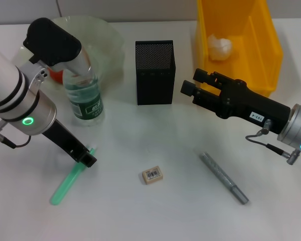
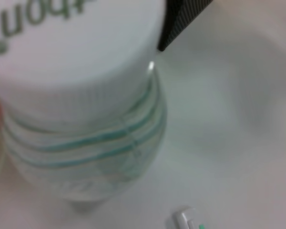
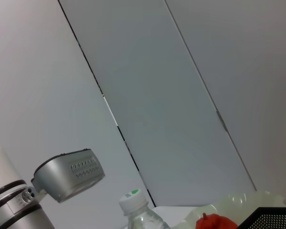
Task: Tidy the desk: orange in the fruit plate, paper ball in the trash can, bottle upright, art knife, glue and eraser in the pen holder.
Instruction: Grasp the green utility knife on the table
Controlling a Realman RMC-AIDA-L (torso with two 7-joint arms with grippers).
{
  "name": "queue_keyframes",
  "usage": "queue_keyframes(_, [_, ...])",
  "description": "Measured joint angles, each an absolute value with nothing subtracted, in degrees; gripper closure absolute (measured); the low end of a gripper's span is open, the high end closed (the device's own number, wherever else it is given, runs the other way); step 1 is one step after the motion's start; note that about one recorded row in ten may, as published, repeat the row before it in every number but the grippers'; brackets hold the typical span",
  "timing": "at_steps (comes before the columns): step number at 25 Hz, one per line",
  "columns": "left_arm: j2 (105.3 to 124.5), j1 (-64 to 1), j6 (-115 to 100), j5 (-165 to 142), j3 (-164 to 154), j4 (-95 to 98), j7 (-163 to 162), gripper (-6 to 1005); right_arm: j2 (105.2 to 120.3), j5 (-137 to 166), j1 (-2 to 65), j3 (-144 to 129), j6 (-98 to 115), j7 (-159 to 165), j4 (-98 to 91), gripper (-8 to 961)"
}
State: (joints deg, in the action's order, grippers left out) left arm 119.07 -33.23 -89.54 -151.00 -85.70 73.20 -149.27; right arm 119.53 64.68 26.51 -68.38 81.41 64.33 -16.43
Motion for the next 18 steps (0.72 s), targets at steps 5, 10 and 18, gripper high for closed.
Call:
queue_keyframes(5, [119.09, -33.62, -88.82, -151.08, -86.53, 72.27, -149.29, 445, 119.53, 64.69, 26.34, -68.38, 81.47, 64.34, -16.42, 288])
queue_keyframes(10, [119.09, -34.02, -87.81, -151.09, -87.04, 71.14, -149.29, 445, 119.53, 64.69, 26.28, -68.38, 81.55, 64.34, -16.35, 288])
queue_keyframes(18, [119.09, -33.95, -87.19, -151.15, -87.49, 70.97, -148.94, 444, 119.53, 64.69, 26.23, -68.37, 81.81, 64.34, -16.34, 288])
